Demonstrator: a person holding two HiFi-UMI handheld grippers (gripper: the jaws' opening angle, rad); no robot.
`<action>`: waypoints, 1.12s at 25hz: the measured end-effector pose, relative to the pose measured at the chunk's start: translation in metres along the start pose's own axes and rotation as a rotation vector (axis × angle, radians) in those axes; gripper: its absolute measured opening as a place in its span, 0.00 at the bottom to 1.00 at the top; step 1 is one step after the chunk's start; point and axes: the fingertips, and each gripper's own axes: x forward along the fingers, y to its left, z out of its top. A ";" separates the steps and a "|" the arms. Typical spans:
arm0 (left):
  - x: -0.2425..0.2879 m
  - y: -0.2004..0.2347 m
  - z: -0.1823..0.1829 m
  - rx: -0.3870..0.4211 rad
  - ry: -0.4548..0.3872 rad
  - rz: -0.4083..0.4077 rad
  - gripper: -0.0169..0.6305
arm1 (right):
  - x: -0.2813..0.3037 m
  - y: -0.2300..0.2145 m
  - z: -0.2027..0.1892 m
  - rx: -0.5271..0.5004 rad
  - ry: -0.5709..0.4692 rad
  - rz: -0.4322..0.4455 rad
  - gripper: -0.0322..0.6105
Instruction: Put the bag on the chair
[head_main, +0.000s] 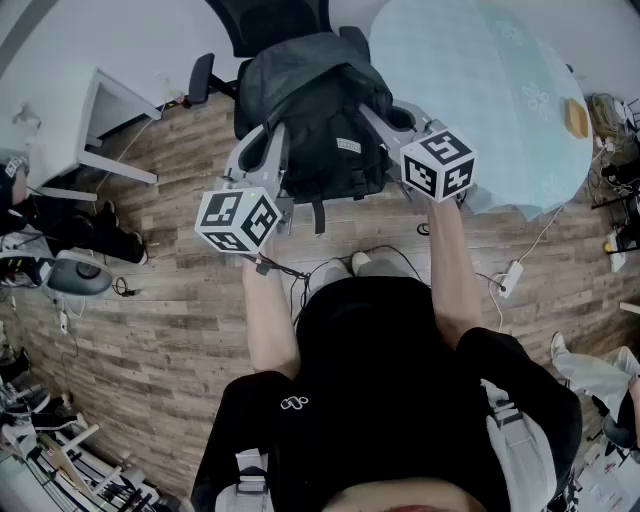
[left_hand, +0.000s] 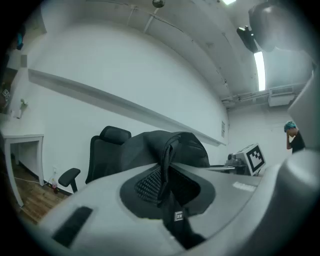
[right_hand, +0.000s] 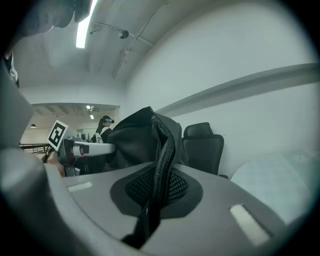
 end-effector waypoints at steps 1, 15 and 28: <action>0.000 -0.001 0.000 0.001 0.002 -0.001 0.07 | -0.001 0.000 -0.001 -0.001 0.001 0.000 0.08; 0.007 -0.011 -0.003 0.007 0.004 0.005 0.07 | -0.009 -0.008 -0.005 0.013 0.005 0.005 0.08; -0.005 0.010 0.003 0.019 -0.013 0.090 0.07 | 0.019 0.000 0.002 -0.021 -0.008 0.114 0.08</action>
